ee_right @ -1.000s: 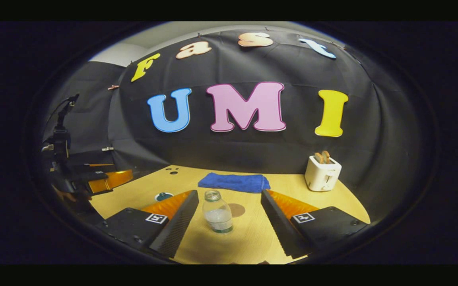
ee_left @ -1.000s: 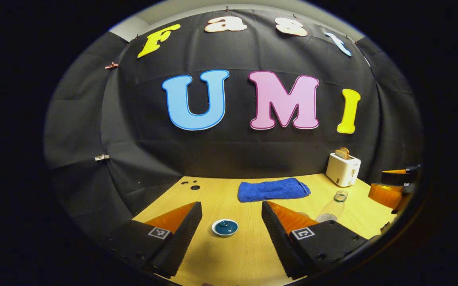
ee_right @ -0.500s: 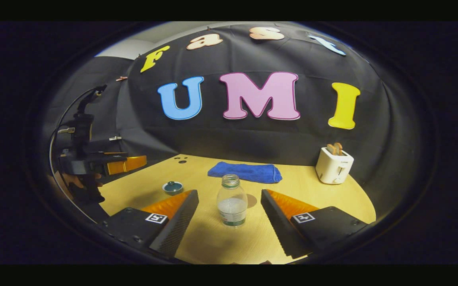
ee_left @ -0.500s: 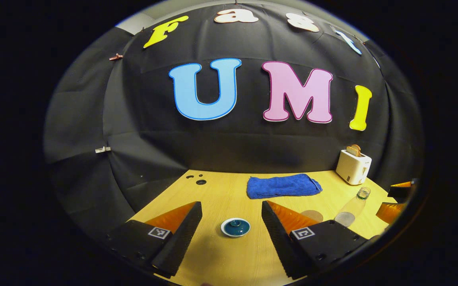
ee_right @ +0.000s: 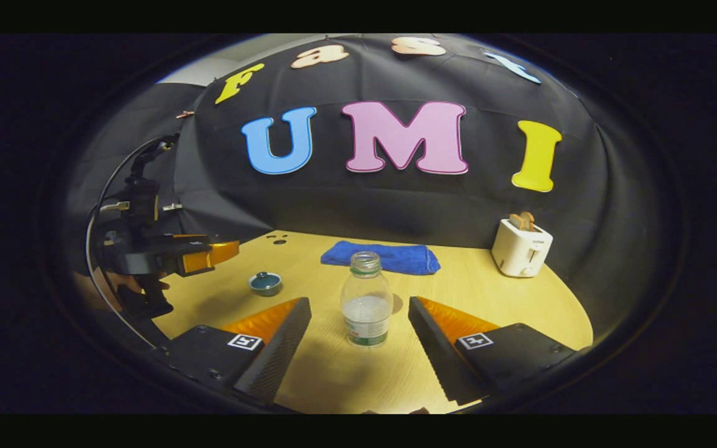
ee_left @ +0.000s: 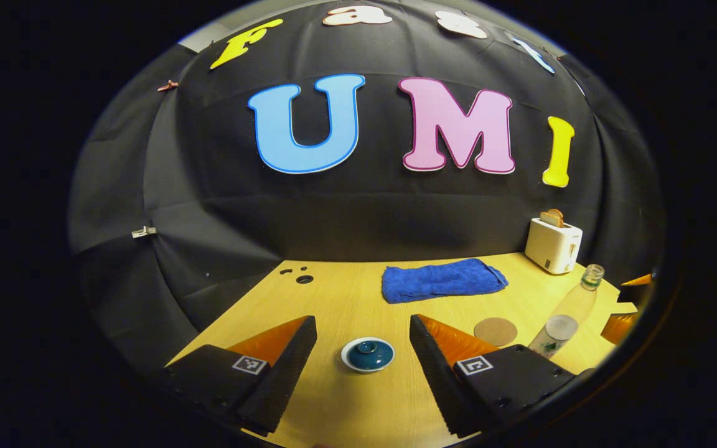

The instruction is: Open the teacup lid with one hand, grasp the water bottle and pour water into the teacup with the other hand; after pouring, place the water bottle on the coaster and then close the teacup lid.

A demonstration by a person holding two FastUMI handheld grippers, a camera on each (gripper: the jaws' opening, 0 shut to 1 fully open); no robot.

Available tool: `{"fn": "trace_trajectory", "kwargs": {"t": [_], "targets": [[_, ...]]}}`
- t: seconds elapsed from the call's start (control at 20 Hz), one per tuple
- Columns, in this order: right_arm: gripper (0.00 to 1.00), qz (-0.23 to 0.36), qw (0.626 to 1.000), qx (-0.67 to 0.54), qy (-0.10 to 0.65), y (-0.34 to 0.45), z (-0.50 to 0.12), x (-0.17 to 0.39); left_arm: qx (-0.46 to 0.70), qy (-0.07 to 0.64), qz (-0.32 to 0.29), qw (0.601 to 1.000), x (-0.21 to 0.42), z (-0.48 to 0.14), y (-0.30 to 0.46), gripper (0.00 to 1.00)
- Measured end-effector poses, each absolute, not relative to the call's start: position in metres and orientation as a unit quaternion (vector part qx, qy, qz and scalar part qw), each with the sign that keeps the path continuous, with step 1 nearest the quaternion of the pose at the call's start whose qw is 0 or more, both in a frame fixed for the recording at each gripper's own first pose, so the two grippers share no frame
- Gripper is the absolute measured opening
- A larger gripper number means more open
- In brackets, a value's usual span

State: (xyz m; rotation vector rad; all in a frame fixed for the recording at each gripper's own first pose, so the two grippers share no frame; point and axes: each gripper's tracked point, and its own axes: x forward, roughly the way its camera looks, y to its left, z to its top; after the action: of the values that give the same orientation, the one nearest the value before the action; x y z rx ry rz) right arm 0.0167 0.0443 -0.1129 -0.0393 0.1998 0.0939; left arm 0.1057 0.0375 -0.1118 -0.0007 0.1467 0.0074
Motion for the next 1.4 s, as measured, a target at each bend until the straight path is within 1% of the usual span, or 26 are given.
{"fn": "trace_trajectory", "kwargs": {"t": [0.05,0.15,0.2,0.25,0.3,0.45,0.7,0.75,0.8,0.85,0.9,1.0,1.2,1.25,1.35,1.4], "targets": [[0.98,0.046,0.993,-0.021,0.103,0.045,-0.119,0.019,0.001,0.077,0.003,0.997,0.114,-0.121,0.038,0.95],[0.98,0.041,0.993,-0.020,0.109,0.045,-0.132,0.025,0.003,0.079,-0.004,0.997,0.130,-0.135,0.038,0.91],[0.98,0.039,0.993,-0.020,0.113,0.045,-0.139,0.029,0.005,0.080,-0.008,0.997,0.138,-0.142,0.037,0.88],[0.98,0.037,0.992,-0.019,0.117,0.045,-0.146,0.032,0.007,0.079,-0.011,0.997,0.147,-0.149,0.036,0.90],[0.98,0.034,0.992,-0.019,0.120,0.045,-0.152,0.035,0.009,0.079,-0.010,0.997,0.155,-0.156,0.037,0.80],[0.98,0.028,0.991,-0.019,0.130,0.044,-0.166,0.039,0.005,0.089,-0.013,0.996,0.175,-0.178,0.035,0.71],[0.98,0.029,0.990,-0.031,0.134,0.047,-0.182,0.045,0.003,0.103,-0.022,0.994,0.193,-0.206,0.036,0.65],[0.98,0.030,0.990,-0.037,0.134,0.046,-0.187,0.048,0.004,0.105,-0.028,0.994,0.193,-0.210,0.033,0.65],[0.98,0.032,0.989,-0.039,0.138,0.046,-0.192,0.051,0.006,0.108,-0.031,0.994,0.194,-0.215,0.032,0.67],[0.98,0.033,0.989,-0.036,0.142,0.045,-0.195,0.053,0.007,0.110,-0.033,0.993,0.194,-0.217,0.031,0.60],[0.98,0.033,0.989,-0.032,0.141,0.046,-0.196,0.056,0.009,0.106,-0.034,0.994,0.194,-0.217,0.031,0.57],[0.98,0.030,0.990,-0.032,0.134,0.045,-0.194,0.062,0.013,0.101,-0.035,0.994,0.196,-0.217,0.030,0.53],[0.98,0.027,0.992,-0.034,0.122,0.046,-0.195,0.072,0.019,0.101,-0.042,0.994,0.200,-0.220,0.025,0.48],[0.98,0.027,0.992,-0.032,0.120,0.046,-0.195,0.074,0.022,0.102,-0.042,0.994,0.200,-0.220,0.025,0.42],[0.98,0.026,0.992,-0.025,0.117,0.048,-0.196,0.078,0.027,0.100,-0.040,0.994,0.201,-0.218,0.026,0.39],[0.98,0.025,0.993,-0.023,0.116,0.049,-0.196,0.079,0.029,0.101,-0.042,0.994,0.201,-0.219,0.025,0.30]]}}
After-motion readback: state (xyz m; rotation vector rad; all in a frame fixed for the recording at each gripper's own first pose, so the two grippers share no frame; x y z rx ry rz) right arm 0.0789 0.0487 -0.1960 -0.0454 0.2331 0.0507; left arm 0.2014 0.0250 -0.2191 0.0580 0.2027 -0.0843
